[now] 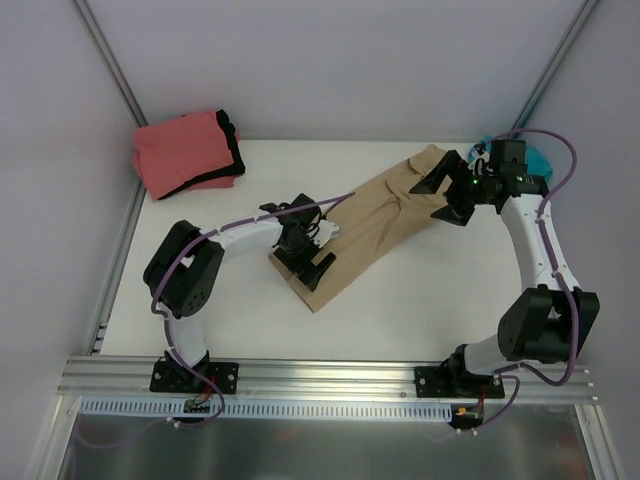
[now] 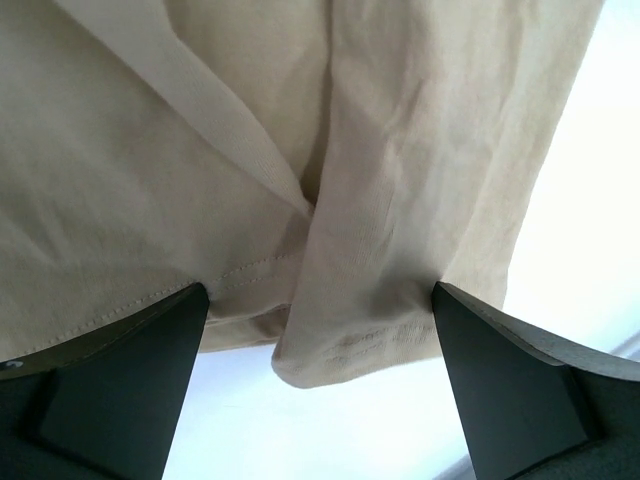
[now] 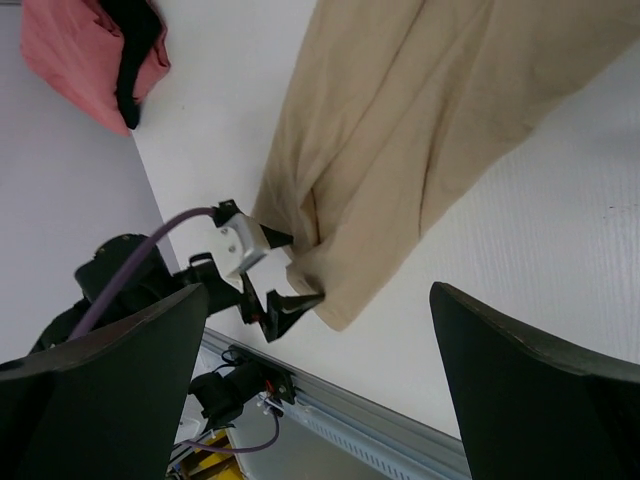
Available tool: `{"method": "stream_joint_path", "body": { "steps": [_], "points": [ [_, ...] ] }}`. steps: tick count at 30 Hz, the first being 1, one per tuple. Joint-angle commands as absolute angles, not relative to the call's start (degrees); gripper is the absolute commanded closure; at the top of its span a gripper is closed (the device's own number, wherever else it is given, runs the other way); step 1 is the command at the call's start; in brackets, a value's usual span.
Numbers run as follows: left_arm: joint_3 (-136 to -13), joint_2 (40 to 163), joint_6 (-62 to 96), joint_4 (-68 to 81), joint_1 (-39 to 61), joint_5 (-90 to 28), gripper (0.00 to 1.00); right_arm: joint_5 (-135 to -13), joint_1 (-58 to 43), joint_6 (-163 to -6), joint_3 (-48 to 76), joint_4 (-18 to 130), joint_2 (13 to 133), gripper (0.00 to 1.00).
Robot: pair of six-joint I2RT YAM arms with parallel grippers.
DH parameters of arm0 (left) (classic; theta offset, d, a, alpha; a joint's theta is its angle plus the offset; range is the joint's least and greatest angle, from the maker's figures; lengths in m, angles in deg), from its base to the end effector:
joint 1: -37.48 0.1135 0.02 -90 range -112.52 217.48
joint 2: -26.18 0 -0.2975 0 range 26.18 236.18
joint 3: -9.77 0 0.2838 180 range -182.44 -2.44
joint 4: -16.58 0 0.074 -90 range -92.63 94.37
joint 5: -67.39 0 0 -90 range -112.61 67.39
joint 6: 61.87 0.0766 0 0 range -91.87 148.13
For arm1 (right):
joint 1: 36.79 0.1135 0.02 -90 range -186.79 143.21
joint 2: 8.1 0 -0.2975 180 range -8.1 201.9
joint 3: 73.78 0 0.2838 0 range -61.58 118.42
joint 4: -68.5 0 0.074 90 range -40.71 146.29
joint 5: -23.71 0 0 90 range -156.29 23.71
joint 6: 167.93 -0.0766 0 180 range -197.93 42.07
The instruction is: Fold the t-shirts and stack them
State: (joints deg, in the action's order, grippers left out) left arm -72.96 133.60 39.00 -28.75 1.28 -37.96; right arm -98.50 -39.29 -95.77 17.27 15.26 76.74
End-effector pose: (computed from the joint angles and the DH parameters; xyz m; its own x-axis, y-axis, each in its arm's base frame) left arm 0.3249 -0.2629 0.1398 -0.6236 0.6818 -0.3825 0.7740 0.6071 -0.1799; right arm 0.3714 0.0247 0.3389 -0.7958 0.2942 -0.5294 -0.0864 0.8100 0.5801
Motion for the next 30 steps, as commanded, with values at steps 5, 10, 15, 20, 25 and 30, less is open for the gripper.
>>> {"method": "stream_joint_path", "body": {
  "steps": [5,10,15,20,25,30],
  "points": [
    [-60.90,135.71,23.48,-37.82,-7.33,-52.84,0.01,-100.48,-38.55,-97.79,17.27,16.22,71.09,0.01],
    [-54.23,129.21,17.50,-33.61,-10.76,-57.75,0.01,-100.31,-37.67,-97.97,15.59,16.57,69.33,0.01],
    [-47.71,122.35,9.68,-27.98,-13.31,-62.68,0.01,-100.13,-37.14,-98.14,14.98,16.74,68.90,0.01],
    [-47.86,114.61,6.59,-27.78,-14.37,-59.45,0.01,-98.99,-36.88,-96.91,14.19,16.22,68.98,0.01],
    [-65.40,113.80,10.62,-34.91,-14.20,-52.76,0.01,-97.67,-36.88,-94.54,14.71,16.13,73.10,0.01],
    [-83.36,117.49,12.13,-39.39,-12.71,-49.86,0.01,-94.51,-35.83,-92.08,14.36,17.44,79.69,0.01]
  ]
}}
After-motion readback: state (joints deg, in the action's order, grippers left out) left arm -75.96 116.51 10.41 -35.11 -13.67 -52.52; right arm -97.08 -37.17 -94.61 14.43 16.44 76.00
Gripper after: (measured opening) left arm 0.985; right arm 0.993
